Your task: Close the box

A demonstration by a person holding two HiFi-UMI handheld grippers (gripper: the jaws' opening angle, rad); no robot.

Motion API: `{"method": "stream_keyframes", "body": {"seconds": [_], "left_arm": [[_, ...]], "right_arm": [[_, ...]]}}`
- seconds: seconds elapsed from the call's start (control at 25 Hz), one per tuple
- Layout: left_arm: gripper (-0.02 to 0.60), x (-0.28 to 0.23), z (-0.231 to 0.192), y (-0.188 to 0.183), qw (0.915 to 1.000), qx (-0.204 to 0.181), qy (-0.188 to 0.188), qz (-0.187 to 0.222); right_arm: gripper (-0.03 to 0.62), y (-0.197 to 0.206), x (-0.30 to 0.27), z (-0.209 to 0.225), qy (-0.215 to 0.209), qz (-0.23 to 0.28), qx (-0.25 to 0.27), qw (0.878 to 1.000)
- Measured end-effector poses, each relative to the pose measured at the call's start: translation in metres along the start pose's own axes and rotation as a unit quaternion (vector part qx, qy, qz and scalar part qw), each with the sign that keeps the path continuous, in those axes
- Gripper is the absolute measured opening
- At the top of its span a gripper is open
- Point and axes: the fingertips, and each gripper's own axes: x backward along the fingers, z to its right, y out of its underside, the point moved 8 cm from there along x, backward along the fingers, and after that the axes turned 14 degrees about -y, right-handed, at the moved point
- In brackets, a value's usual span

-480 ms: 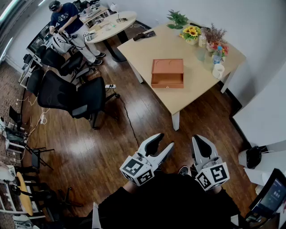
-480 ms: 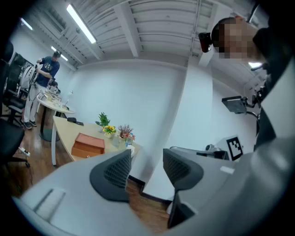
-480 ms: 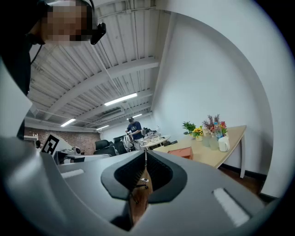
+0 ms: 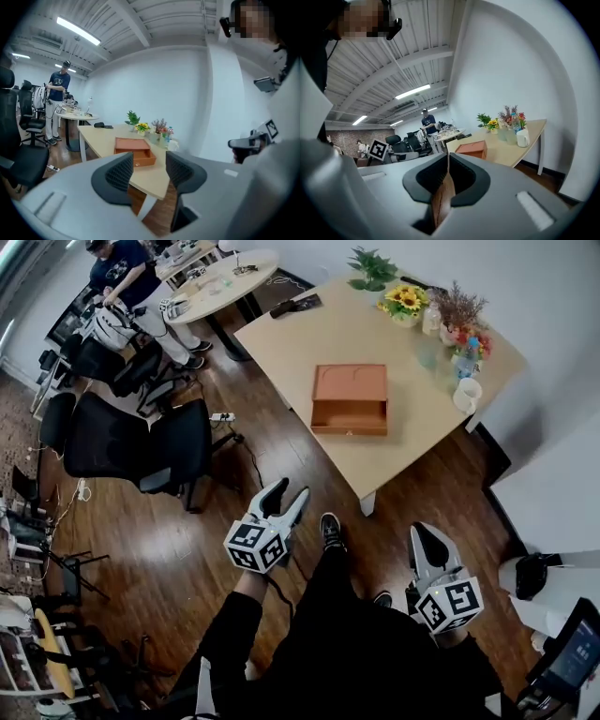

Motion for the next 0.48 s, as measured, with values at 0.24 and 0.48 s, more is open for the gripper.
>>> {"method": "stream_keyframes", "body": {"seconds": [0.24,0.48], "left_arm": [[0.201,-0.155,-0.091,-0.007,0.9957,-0.082,0.015,-0.039],[0.202,-0.236,-0.108,0.030,0.9675,-0.178,0.106,-0.145]], "right_arm": [[0.014,-0.011,-0.090,0.060,0.083,-0.039,-0.024,0.995],[0.154,0.034,-0.181,0.157,0.108,-0.212,0.031,0.971]]}}
